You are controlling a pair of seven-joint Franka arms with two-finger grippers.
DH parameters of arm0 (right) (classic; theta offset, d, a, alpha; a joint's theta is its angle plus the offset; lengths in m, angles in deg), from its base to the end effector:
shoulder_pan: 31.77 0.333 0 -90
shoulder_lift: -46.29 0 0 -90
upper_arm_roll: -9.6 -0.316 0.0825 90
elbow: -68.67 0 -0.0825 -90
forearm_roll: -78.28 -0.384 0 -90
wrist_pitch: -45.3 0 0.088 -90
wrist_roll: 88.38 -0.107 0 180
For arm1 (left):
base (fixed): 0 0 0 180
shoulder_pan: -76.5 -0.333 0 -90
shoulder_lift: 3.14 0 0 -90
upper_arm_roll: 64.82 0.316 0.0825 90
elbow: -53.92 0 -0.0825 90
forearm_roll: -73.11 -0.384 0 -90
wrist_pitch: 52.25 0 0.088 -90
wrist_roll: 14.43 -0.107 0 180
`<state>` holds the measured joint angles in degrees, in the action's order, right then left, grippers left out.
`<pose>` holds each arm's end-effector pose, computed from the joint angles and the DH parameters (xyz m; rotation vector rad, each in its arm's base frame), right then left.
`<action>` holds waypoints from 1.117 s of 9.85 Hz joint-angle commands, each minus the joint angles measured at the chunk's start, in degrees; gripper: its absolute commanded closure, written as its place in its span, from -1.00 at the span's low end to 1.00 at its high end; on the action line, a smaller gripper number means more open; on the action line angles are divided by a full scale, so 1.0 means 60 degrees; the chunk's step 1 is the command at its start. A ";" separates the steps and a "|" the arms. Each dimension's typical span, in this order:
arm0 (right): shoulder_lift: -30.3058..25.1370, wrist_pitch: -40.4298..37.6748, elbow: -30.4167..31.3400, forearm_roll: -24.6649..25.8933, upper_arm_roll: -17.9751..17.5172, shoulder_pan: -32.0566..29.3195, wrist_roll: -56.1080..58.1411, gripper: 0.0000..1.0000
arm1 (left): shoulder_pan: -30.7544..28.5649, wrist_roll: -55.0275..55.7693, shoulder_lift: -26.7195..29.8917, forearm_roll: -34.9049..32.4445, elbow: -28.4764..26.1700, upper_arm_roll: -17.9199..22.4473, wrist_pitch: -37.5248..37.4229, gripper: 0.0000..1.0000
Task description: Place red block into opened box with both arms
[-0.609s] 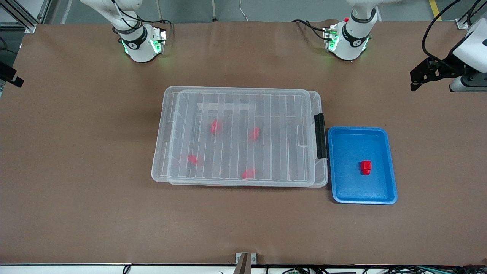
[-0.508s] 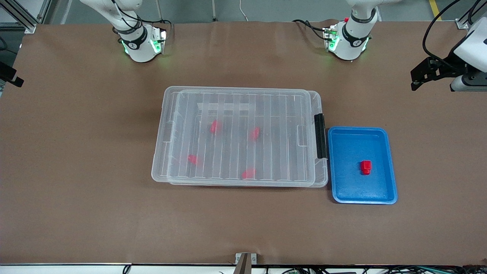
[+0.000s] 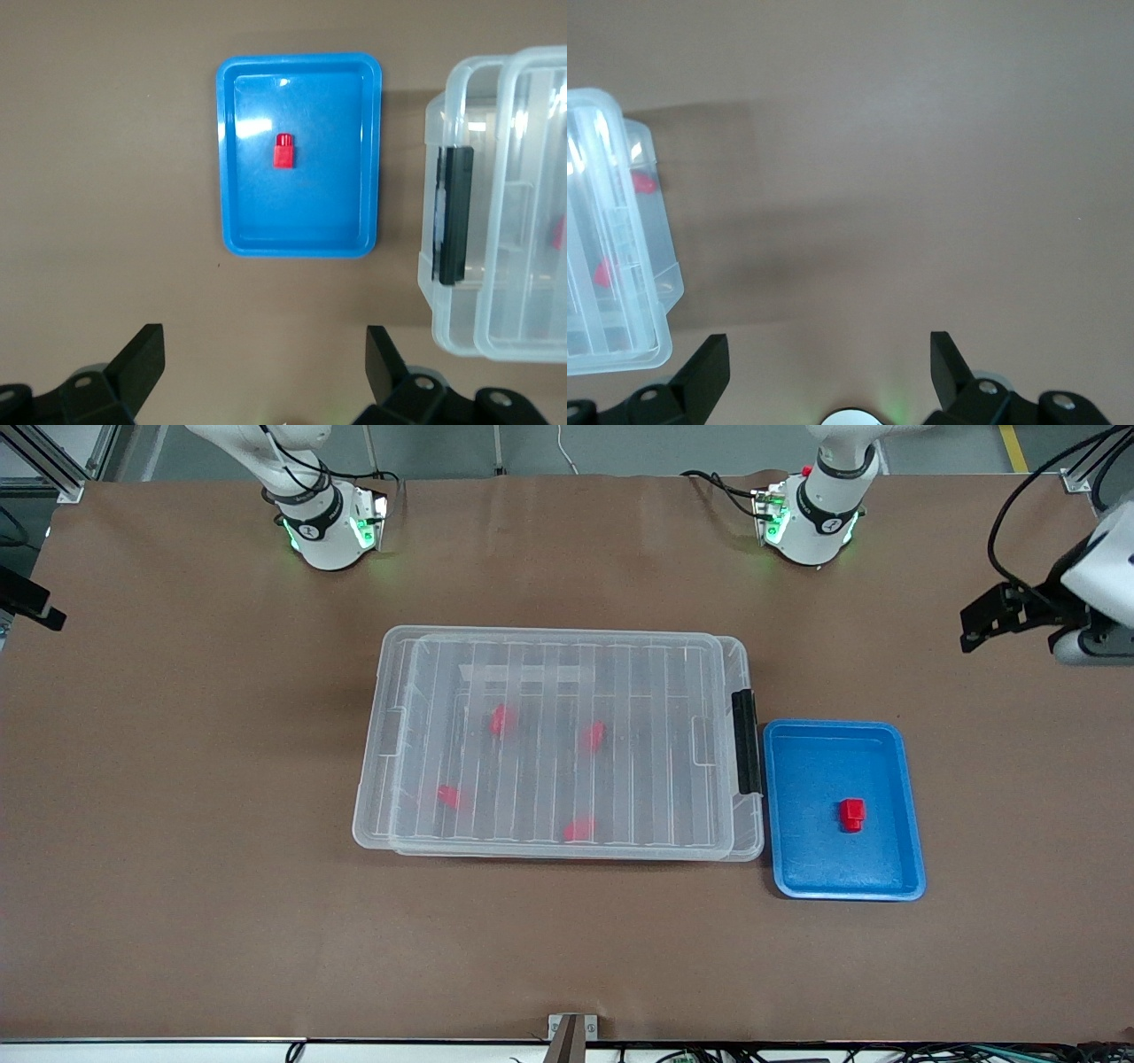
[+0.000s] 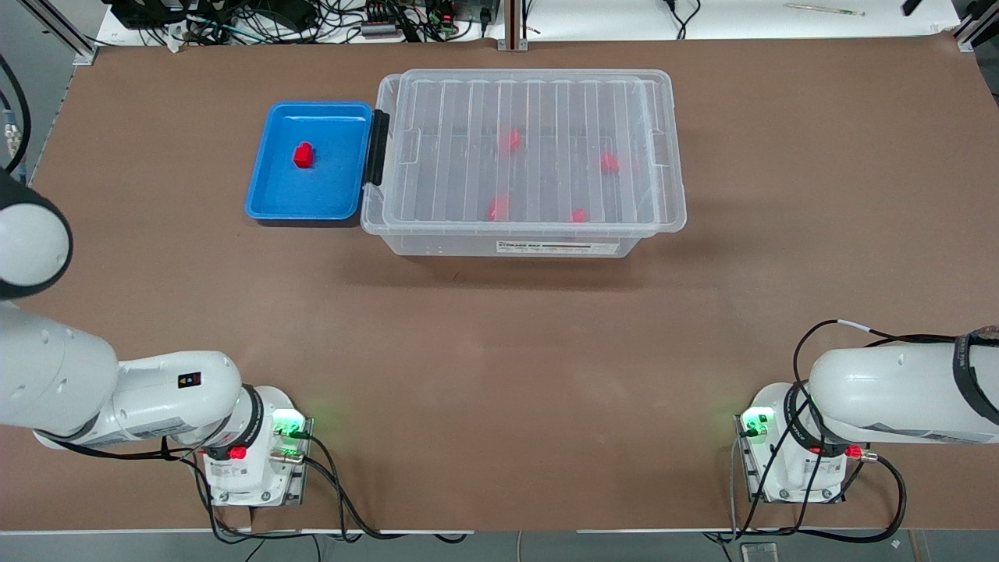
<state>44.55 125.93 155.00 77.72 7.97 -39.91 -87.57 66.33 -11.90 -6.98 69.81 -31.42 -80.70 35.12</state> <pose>0.5245 -0.0584 0.6569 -3.1228 0.1536 0.1070 0.5685 -0.0448 0.6225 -3.0990 0.0827 0.0406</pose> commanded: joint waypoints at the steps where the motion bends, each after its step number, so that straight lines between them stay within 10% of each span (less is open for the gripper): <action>1: 0.0302 0.0066 0.0157 0.0107 -0.0750 0.0463 -0.0106 -1.00 | -0.0413 0.0076 -0.1361 -0.0154 -0.0262 -0.0048 0.0976 -1.00; 5: 0.2131 0.1831 0.0799 0.0122 -0.1939 0.1427 -0.2125 -1.00 | -0.0708 0.0221 -0.2521 -0.0549 -0.1459 -0.0048 0.2554 -1.00; 11: 0.3044 0.5441 0.3013 0.0736 -0.1941 0.1987 -0.2552 -1.00 | -0.0723 0.0398 -0.5081 -0.0579 -0.2182 -0.0063 0.5984 -0.87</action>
<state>64.99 157.13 170.31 80.62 -3.32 -27.93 -102.21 62.17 -9.93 -32.55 67.60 -44.42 -80.86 66.95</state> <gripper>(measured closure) 0.000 0.044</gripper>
